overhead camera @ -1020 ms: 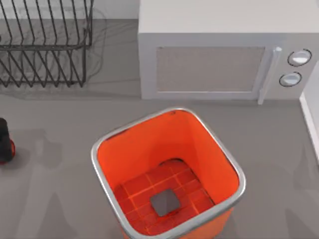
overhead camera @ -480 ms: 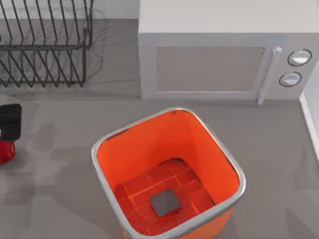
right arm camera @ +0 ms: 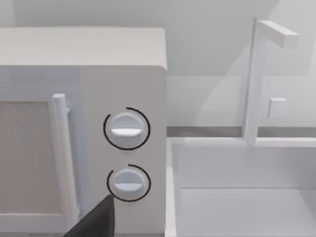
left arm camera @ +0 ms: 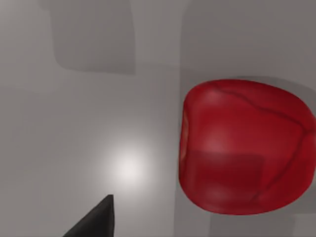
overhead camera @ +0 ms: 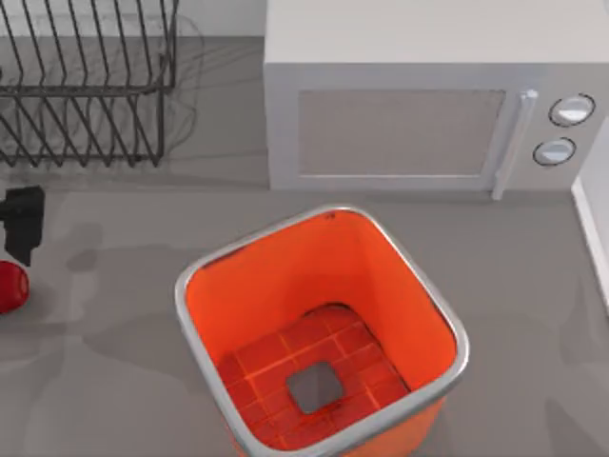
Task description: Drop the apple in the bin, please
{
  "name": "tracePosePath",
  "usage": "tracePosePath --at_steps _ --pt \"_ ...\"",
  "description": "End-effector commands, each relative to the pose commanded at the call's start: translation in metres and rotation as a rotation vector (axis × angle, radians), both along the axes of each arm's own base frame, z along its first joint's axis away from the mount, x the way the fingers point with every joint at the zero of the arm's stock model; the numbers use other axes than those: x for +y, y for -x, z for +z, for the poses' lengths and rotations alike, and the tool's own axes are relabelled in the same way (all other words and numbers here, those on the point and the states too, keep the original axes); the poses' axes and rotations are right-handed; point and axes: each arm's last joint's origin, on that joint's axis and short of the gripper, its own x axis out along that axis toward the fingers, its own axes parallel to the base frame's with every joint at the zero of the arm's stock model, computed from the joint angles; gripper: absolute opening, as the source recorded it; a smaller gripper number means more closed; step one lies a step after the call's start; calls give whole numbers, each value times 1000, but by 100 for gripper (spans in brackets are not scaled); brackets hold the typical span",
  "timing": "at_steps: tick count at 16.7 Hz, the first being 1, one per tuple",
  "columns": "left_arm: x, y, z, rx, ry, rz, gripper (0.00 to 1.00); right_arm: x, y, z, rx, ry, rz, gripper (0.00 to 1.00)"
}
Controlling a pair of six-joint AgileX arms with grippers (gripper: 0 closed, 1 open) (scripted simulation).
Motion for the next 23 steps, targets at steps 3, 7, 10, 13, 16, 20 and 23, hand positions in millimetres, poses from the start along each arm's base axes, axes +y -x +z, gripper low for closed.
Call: tracePosePath --at_steps 3,7,10,13,16,20,23 --pt "-2 0 0 -2 0 -5 100 0 0 0 0 0 0 100" --pt "-1 -2 -20 2 0 0 100 0 0 0 0 0 0 100" --pt "-1 -6 -50 -10 -1 0 100 0 0 0 0 0 0 100" --pt "-1 -6 -69 0 0 0 100 0 0 0 0 0 0 100" --pt "-1 -6 -70 0 0 0 100 0 0 0 0 0 0 100" --pt "-1 -6 -70 0 0 0 77 0 0 0 0 0 0 100" --pt "-1 -6 -70 0 0 0 55 0 0 0 0 0 0 100"
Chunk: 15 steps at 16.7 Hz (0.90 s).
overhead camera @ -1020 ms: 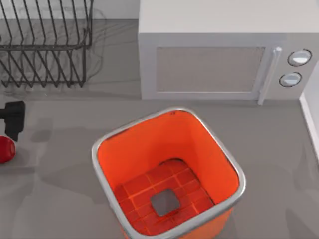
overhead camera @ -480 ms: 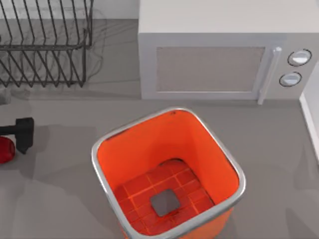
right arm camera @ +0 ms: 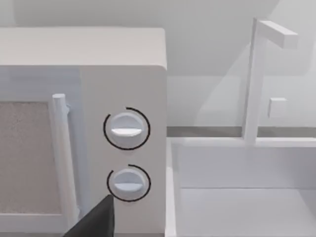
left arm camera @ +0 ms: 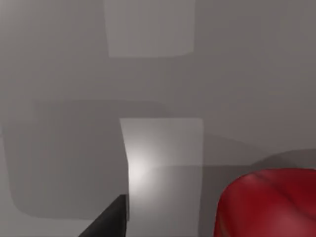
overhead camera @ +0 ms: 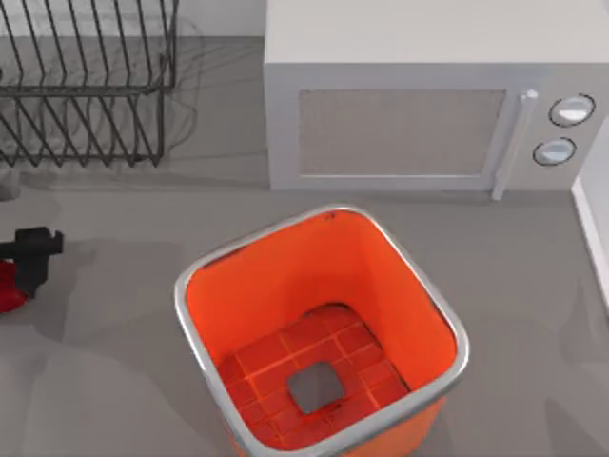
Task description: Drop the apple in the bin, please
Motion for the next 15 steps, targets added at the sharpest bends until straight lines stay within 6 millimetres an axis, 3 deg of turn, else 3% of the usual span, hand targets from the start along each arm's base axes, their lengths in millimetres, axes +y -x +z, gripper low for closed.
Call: tracePosePath --at_steps 7,15 --pt "0 0 0 0 0 0 2 0 0 0 0 0 0 100" --pt "0 0 0 0 0 0 0 0 0 0 0 0 0 100"
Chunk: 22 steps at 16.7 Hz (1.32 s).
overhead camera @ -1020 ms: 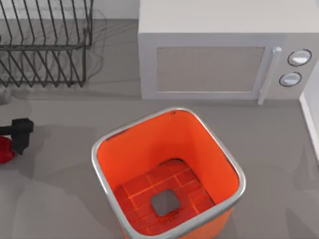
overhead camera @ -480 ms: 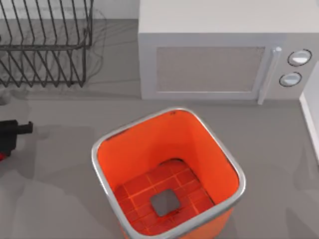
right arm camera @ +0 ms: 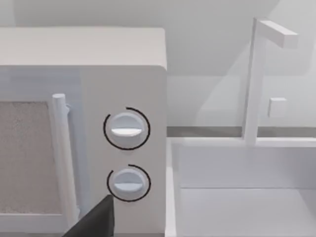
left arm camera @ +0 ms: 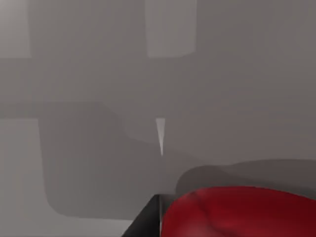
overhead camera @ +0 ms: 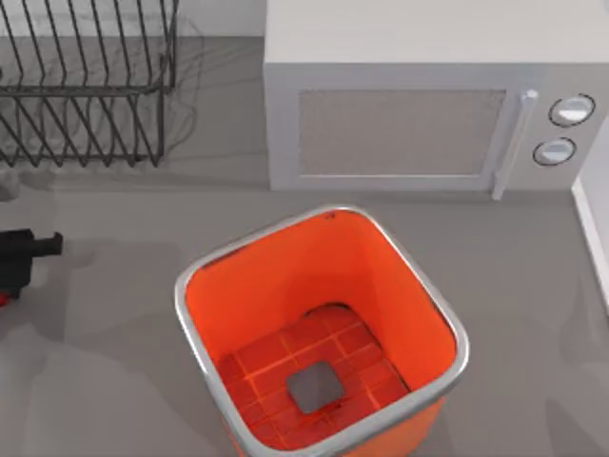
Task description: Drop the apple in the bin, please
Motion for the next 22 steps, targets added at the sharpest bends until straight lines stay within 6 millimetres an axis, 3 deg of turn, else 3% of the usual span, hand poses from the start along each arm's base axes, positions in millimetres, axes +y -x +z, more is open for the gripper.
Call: tracePosePath --at_steps 5,12,15,20,22 --pt "3 -8 23 -16 -24 -5 0 0 0 0 0 0 0 100" --pt "3 -7 122 19 -20 -8 0 0 0 0 0 0 0 100" --pt "2 -1 152 -6 -23 -7 0 0 0 0 0 0 0 100" --pt "2 -1 153 -6 -24 -9 0 0 0 0 0 0 0 100" --pt "-9 -3 153 -6 -26 -67 0 0 0 0 0 0 0 100"
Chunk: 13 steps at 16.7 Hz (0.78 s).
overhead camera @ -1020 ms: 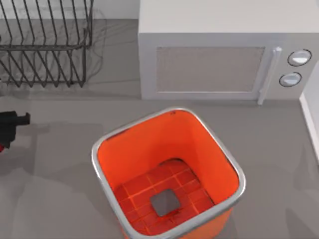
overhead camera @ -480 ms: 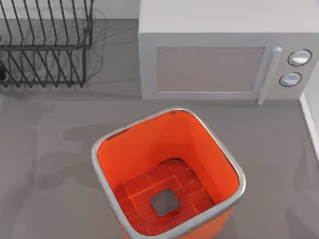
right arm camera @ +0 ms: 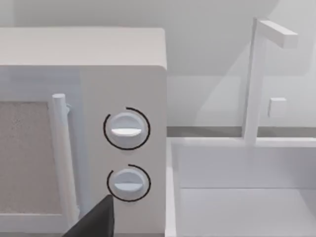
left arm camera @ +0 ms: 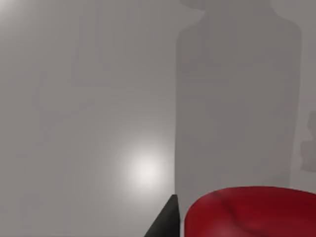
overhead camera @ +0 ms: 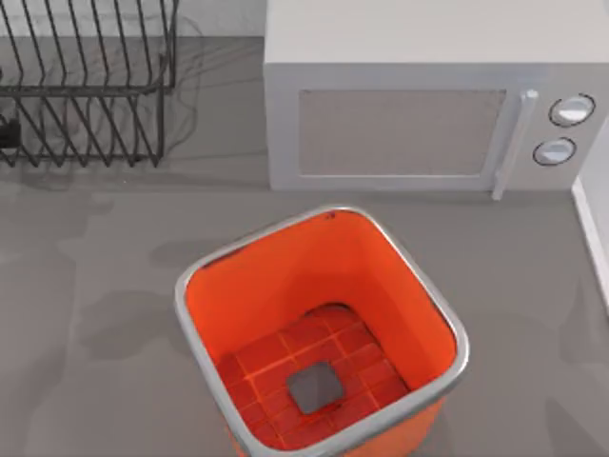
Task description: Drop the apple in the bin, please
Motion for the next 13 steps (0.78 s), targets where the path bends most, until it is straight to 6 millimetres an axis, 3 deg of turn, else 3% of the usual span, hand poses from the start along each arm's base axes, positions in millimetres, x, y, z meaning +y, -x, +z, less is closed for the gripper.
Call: tracePosePath --at_steps 3,7,11,13 --pt "-42 -3 0 -1 -10 -218 0 0 0 0 0 0 0 100" --pt "-132 11 0 -7 -28 -673 0 0 0 0 0 0 0 100" --pt "-227 60 0 -27 -46 -1194 0 0 0 0 0 0 0 100" --pt "-261 90 2 -49 -53 -1417 0 0 0 0 0 0 0 100"
